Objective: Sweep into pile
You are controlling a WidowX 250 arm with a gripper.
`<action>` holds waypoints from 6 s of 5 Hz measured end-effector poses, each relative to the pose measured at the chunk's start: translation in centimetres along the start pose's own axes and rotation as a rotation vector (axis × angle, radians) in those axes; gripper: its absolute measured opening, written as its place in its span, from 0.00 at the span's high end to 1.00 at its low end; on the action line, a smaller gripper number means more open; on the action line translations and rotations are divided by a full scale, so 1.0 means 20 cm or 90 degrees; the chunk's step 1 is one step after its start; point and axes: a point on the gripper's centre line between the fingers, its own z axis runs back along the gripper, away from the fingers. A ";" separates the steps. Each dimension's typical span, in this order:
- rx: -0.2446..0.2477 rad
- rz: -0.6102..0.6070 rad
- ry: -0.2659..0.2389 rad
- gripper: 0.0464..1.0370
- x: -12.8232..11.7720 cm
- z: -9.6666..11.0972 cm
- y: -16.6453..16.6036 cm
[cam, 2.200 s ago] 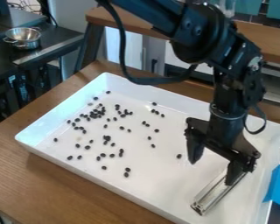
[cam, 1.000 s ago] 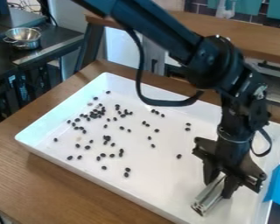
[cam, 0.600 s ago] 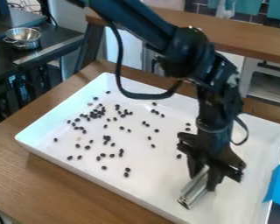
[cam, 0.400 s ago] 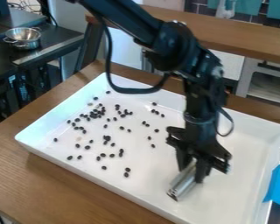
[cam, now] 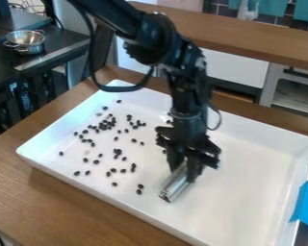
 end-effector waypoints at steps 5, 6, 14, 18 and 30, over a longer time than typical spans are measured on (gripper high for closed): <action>0.024 0.035 0.006 0.67 -0.17 0.04 0.71; 0.027 0.048 0.007 0.67 -0.23 0.06 0.86; 0.012 0.132 -0.065 0.67 -0.14 0.09 0.03; 0.042 0.132 -0.047 0.67 -0.26 0.02 0.28; 0.036 0.068 -0.115 0.67 0.12 0.35 -0.04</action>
